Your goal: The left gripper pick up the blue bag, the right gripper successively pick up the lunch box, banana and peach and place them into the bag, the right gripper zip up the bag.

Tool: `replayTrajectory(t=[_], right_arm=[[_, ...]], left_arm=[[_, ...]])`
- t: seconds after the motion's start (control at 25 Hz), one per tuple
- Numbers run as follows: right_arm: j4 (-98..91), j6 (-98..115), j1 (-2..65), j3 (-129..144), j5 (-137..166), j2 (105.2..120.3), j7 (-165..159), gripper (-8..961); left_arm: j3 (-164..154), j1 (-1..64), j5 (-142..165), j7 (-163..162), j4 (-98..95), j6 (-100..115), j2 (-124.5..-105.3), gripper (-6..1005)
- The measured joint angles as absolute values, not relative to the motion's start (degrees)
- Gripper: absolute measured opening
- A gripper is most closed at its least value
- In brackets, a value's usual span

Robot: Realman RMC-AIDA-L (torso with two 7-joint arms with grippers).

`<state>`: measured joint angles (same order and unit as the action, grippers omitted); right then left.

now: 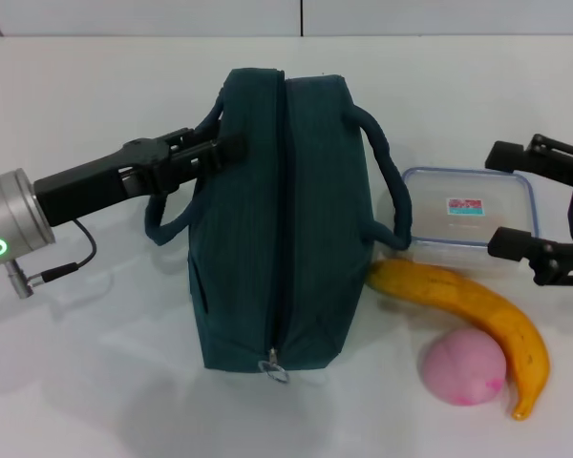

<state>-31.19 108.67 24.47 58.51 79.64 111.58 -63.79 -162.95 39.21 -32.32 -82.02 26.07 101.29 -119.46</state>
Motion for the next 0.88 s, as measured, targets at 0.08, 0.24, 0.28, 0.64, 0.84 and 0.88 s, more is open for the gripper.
replayTrajectory(t=[0.08, 0.24, 0.28, 0.64, 0.84, 0.88], right_arm=[[-31.04, 108.16, 23.78, 58.11, 79.75, 111.82, -63.50, 807], [-31.02, 106.19, 22.33, 58.02, 79.74, 112.15, -63.39, 804], [-31.02, 105.66, 21.99, 57.99, 79.71, 112.18, -63.39, 803], [-30.46, 101.72, 18.78, 55.63, 81.15, 110.87, -63.30, 797], [-29.64, 101.03, 18.32, 54.90, 86.14, 109.14, -63.72, 793], [-29.57, 100.69, 18.31, 54.89, 87.34, 109.04, -63.73, 792]], left_arm=[[-162.98, 39.25, -32.36, -82.14, 25.94, 100.97, -119.42, 823], [-162.98, 39.62, -32.40, -81.90, 25.78, 100.85, -119.40, 654], [-162.98, 39.67, -32.41, -81.69, 25.76, 100.84, -119.39, 641], [-162.95, 39.07, -32.05, -76.01, 23.32, 100.95, -119.21, 552], [-162.95, 37.91, -33.21, -73.97, 23.28, 101.14, -119.29, 364], [-162.95, 37.85, -33.23, -73.60, 23.27, 101.17, -119.32, 346]])
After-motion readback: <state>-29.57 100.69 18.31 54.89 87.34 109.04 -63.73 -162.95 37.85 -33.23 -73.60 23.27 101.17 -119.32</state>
